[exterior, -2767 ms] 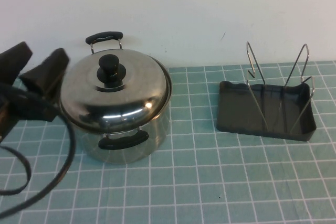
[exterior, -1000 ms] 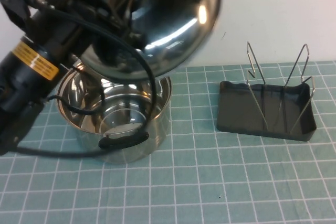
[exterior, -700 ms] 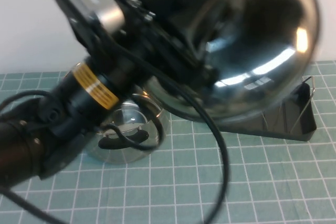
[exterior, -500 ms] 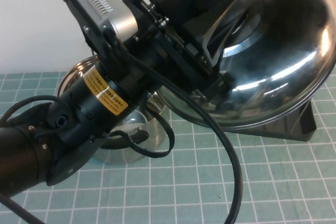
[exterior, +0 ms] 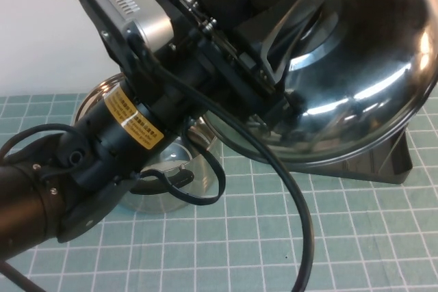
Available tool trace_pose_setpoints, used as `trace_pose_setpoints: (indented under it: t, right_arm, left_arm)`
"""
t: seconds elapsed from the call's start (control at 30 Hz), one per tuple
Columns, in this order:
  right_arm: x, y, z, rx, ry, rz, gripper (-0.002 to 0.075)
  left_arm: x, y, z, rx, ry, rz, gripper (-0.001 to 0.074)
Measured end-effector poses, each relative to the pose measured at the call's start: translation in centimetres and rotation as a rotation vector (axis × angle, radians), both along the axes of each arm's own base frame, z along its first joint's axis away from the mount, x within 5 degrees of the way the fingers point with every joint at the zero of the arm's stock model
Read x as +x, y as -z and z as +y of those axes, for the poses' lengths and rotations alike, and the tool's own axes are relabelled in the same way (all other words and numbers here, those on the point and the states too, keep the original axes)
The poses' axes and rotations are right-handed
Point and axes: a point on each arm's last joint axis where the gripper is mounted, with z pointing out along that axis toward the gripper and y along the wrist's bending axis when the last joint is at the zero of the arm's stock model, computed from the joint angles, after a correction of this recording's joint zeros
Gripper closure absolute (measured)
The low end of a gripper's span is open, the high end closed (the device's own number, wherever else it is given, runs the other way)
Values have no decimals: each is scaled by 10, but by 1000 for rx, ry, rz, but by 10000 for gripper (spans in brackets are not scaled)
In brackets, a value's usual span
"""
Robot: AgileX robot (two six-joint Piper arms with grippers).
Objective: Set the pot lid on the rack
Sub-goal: Hand over the pot lid
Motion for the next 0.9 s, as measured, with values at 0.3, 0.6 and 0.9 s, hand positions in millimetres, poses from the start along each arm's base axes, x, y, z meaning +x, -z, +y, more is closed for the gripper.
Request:
trace_pose_setpoints:
  t: [0.3,0.6,0.9]
  right_arm:
    - [47,-3,6,62,-212,134,122]
    - [48,-12,37,30,-367,58,559]
    - [46,-13,43,-30,-372,-64,643]
  left_arm:
    - [-1,1,-1,13,13,-5,421]
    - [-3,1,-2,21,39,0,421]
    - [-1,8,-6,29,135,165,341]
